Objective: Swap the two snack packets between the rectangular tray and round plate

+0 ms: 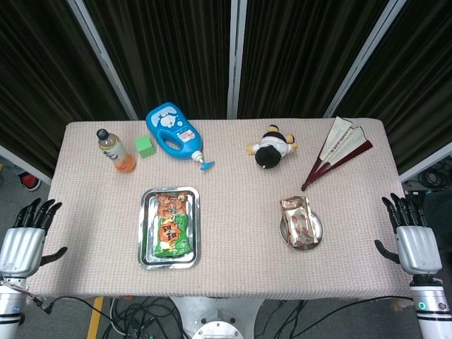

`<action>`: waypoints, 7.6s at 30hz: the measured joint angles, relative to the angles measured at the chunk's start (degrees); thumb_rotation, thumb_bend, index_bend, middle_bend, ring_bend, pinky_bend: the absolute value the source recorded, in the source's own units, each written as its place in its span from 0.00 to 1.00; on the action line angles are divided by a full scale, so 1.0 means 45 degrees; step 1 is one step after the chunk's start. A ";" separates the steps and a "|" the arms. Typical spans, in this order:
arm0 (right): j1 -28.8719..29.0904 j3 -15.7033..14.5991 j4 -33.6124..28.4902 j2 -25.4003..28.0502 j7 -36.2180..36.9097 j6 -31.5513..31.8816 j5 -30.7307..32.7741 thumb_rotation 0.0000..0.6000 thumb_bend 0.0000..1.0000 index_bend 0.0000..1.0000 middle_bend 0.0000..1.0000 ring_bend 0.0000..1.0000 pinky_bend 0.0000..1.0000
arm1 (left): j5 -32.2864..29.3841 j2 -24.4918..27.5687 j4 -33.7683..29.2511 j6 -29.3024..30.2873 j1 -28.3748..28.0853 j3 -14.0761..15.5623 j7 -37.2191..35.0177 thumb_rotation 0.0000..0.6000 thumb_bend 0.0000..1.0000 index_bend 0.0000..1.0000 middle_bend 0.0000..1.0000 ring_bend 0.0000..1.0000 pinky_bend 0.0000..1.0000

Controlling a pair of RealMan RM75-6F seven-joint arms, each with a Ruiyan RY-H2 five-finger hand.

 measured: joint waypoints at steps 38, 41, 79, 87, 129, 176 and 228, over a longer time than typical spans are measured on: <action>0.4623 0.0121 -0.2262 -0.0636 -0.4174 -0.6979 0.3442 1.00 0.00 0.00 0.00 0.00 0.00 | 0.0136 -0.0175 0.0516 -0.0088 0.0022 0.0173 -0.0600 1.00 0.04 0.13 0.11 0.05 0.13; 0.4853 0.0122 -0.2236 -0.0986 -0.4704 -0.6815 0.3897 1.00 0.00 0.00 0.00 0.00 0.00 | 0.0125 -0.0190 0.0613 -0.0123 0.0025 0.0186 -0.0663 1.00 0.04 0.13 0.11 0.05 0.13; 0.5066 -0.0311 -0.0028 -0.3160 -0.3987 -0.4323 0.2395 1.00 0.20 0.58 0.46 0.40 0.44 | 0.0183 -0.0178 0.0773 -0.0110 0.0063 0.0236 -0.0667 1.00 0.04 0.13 0.11 0.05 0.14; 0.5115 -0.0180 -0.1344 -0.2590 -0.3700 -0.3798 0.1178 1.00 0.20 0.59 0.44 0.40 0.44 | 0.0128 -0.0163 0.0784 -0.0035 0.0097 0.0179 -0.0718 1.00 0.04 0.13 0.11 0.05 0.14; 0.7746 0.0554 -0.2601 -0.4209 -0.6358 -0.5675 0.3161 1.00 0.00 0.00 0.00 0.00 0.00 | 0.0563 0.0044 0.1052 -0.0223 -0.0039 0.0252 -0.1491 1.00 0.05 0.14 0.11 0.05 0.14; 0.2175 0.0770 -0.1111 0.1242 0.1821 -0.0789 0.1556 1.00 0.00 0.00 0.00 0.00 0.00 | -0.3959 -0.3321 -0.0021 -0.8940 -0.6957 -0.1086 0.1836 1.00 0.00 0.06 0.00 0.00 0.10; 0.1687 0.1069 -0.0412 0.1004 0.2351 -0.1104 0.1611 1.00 0.00 0.00 0.00 0.00 0.00 | -0.2406 -0.4798 0.2061 -0.7630 -0.9358 -0.2284 0.0344 1.00 0.20 0.35 0.43 0.40 0.55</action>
